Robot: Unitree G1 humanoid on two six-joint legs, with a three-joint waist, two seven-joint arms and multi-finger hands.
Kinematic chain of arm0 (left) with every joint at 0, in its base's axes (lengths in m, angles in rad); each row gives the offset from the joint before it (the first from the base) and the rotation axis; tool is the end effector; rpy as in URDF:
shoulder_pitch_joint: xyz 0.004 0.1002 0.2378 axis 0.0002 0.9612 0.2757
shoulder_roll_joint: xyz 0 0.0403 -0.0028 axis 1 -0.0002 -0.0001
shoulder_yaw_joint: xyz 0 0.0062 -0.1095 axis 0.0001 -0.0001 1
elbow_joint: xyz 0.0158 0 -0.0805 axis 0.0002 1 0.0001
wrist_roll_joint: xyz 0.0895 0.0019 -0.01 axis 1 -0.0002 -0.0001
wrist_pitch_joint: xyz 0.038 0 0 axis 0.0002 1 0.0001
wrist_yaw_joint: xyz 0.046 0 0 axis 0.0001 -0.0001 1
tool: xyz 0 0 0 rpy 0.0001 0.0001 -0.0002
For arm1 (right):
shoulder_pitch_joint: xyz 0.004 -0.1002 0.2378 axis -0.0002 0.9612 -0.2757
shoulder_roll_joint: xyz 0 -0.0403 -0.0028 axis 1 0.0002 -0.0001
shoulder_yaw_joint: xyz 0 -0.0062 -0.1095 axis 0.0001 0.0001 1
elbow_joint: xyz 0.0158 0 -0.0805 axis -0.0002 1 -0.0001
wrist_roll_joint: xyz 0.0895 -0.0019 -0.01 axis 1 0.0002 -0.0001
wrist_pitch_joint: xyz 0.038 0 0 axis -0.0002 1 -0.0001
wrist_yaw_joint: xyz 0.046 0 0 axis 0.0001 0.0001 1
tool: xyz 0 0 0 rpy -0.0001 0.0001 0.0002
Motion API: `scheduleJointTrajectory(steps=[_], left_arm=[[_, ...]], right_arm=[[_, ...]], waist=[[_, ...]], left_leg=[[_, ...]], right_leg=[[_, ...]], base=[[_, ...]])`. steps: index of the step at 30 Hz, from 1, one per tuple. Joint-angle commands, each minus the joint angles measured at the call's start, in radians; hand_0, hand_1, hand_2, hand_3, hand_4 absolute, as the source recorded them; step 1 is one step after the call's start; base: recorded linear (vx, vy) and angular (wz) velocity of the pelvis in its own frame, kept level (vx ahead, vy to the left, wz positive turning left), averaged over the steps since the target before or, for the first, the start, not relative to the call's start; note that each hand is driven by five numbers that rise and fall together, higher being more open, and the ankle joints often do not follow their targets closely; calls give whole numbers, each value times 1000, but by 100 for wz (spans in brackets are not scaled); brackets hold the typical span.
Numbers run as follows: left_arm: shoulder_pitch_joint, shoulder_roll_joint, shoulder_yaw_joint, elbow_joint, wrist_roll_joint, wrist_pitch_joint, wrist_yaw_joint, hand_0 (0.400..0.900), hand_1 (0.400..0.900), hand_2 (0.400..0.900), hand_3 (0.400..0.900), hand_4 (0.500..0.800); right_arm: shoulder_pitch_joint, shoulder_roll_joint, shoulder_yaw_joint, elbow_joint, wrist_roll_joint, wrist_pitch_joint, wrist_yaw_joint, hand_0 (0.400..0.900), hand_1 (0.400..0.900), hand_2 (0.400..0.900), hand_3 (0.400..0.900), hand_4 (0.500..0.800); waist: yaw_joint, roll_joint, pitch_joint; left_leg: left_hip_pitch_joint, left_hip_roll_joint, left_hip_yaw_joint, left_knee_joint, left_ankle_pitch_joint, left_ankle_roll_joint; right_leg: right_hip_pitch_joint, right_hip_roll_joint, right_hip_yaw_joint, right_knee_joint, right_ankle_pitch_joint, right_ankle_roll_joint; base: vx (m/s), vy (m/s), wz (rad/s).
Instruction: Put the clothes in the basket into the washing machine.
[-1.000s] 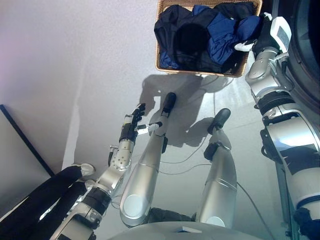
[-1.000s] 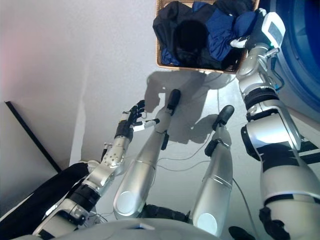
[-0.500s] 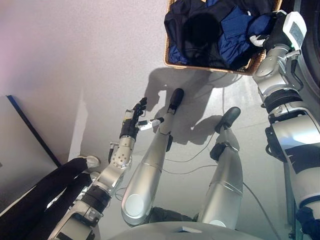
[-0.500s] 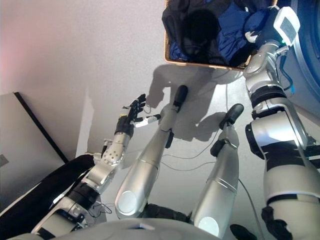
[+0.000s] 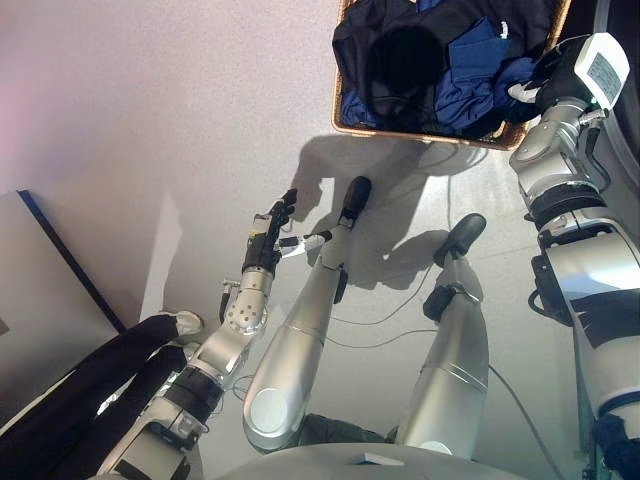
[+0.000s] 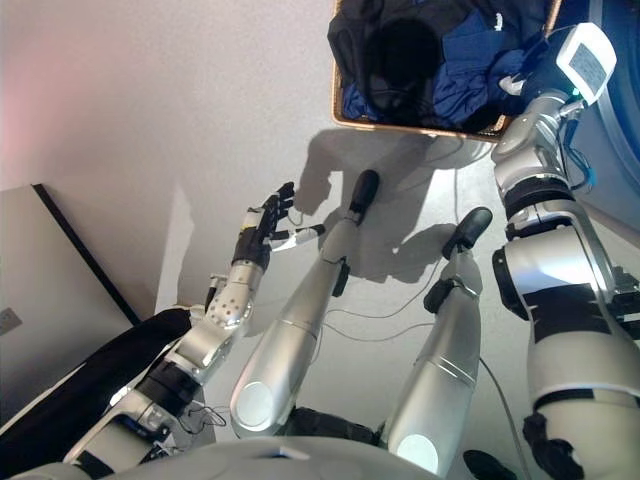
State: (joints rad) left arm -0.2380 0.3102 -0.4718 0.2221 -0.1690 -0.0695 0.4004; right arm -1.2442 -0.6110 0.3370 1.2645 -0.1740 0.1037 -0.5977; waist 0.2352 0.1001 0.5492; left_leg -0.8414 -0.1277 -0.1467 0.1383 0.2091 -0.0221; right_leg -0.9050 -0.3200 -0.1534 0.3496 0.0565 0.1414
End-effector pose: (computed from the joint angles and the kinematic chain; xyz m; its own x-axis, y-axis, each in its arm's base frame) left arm 0.2230 0.1281 0.0325 0.9984 -0.0553 0.0151 0.0505 0.9726 0.2268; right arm 0.3586 -0.2590 0.2154 0.6987 -0.5928 0.4005 0.6716 0.3507 -0.6526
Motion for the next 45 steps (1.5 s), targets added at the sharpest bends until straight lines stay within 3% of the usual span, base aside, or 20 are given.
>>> scheduleJointTrajectory(steps=[1, 8, 10, 14, 15, 16, 18, 19, 22, 29, 31, 37, 45], left_arm=[[36, 1, 9, -66, 44, -20, 44, 900, 900, 900, 900, 800], [44, -7, 31, -51, 41, 0, 60, 900, 900, 900, 900, 800], [52, -11, 37, -43, 31, 6, 65, 900, 900, 900, 900, 800], [58, -10, 35, -34, 15, 11, 66, 900, 900, 900, 900, 800], [59, -12, 34, -28, 8, 17, 62, 900, 900, 900, 900, 800], [58, -11, 34, -28, 7, 17, 62, 900, 900, 900, 900, 800], [58, -15, 35, -22, -2, 22, 56, 900, 900, 900, 900, 800], [59, -13, 35, -22, -2, 22, 56, 900, 900, 900, 900, 800], [61, -12, 37, -16, -14, 28, 52, 900, 900, 900, 900, 800], [49, -10, 26, -4, -24, 30, 39, 900, 900, 900, 900, 800], [48, -9, 19, 8, -28, 30, 28, 900, 900, 900, 900, 800], [66, -11, 22, 19, -43, 22, 16, 900, 900, 900, 900, 800], [85, -1, -1, 34, -53, 5, -23, 900, 900, 900, 900, 800]], right_arm=[[55, -71, -44, -103, 174, -66, -95, 400, 400, 400, 400, 500], [100, 1, -196, -244, 456, -178, -111, 400, 400, 400, 400, 500], [115, 40, -267, -321, 608, -253, -117, 400, 400, 400, 400, 500], [127, 70, -317, -369, 746, -324, -106, 400, 400, 400, 400, 500], [133, 97, -353, -415, 840, -387, -93, 400, 400, 400, 400, 500], [134, 97, -353, -416, 841, -387, -92, 400, 400, 400, 400, 500], [155, 150, -388, -495, 953, -472, -70, 400, 400, 400, 400, 500], [158, 152, -389, -498, 954, -473, -70, 400, 400, 400, 400, 500], [160, 199, -438, -575, 1080, -575, -52, 400, 400, 400, 400, 500], [102, 246, -449, -666, 1185, -664, -18, 400, 400, 400, 400, 500], [63, 266, -460, -708, 1220, -719, -22, 400, 400, 400, 400, 500], [11, 291, -470, -740, 1211, -741, -39, 400, 400, 400, 400, 500], [-124, 212, -492, -464, 1319, -680, -7, 400, 400, 400, 400, 500]], waist=[[-57, 87, -29], [-96, 63, -29], [-117, 52, -29], [-135, 42, -29], [-147, 39, -29], [-147, 37, -29], [-166, 35, -29], [-166, 32, -29], [-187, 32, -29], [-206, 37, -29], [-207, 58, -29], [-208, 102, -29], [-162, 159, -71]], left_leg=[[-52, -2, 55, 173, -181, -15], [-32, 12, 78, 174, -192, -15], [-21, 22, 86, 165, -193, -17], [-8, 26, 97, 156, -192, -20], [1, 31, 100, 148, -191, -22], [2, 30, 101, 146, -189, -22], [20, 32, 108, 147, -196, -22], [21, 32, 109, 146, -194, -22], [50, 36, 130, 147, -205, -19], [103, 43, 168, 127, -206, -14], [152, 44, 179, 110, -215, -16], [248, 29, 196, 65, -207, -15], [293, 8, 201, 39, -205, -12]], right_leg=[[33, 7, 19, -157, 112, 38], [46, 18, 35, -167, 112, 35], [48, 25, 41, -178, 116, 36], [53, 31, 47, -185, 117, 37], [60, 35, 50, -188, 117, 37], [60, 34, 51, -189, 118, 37], [71, 38, 57, -189, 115, 36], [72, 38, 58, -189, 116, 36], [88, 47, 78, -193, 117, 38], [109, 56, 116, -209, 133, 38], [145, 58, 126, -214, 122, 41], [211, 48, 143, -225, 120, 43], [240, 30, 152, -235, 120, 48]], base=[[3, -1, -14], [-4, -1, -16], [-7, 7, -25], [-10, 3, -18], [-6, 2, -10], [-29, 4, -11], [0, 13, -17], [2, 23, -20], [17, 37, -27], [19, 34, -23], [47, 20, -12], [66, 43, -10], [44, 19, 1]])
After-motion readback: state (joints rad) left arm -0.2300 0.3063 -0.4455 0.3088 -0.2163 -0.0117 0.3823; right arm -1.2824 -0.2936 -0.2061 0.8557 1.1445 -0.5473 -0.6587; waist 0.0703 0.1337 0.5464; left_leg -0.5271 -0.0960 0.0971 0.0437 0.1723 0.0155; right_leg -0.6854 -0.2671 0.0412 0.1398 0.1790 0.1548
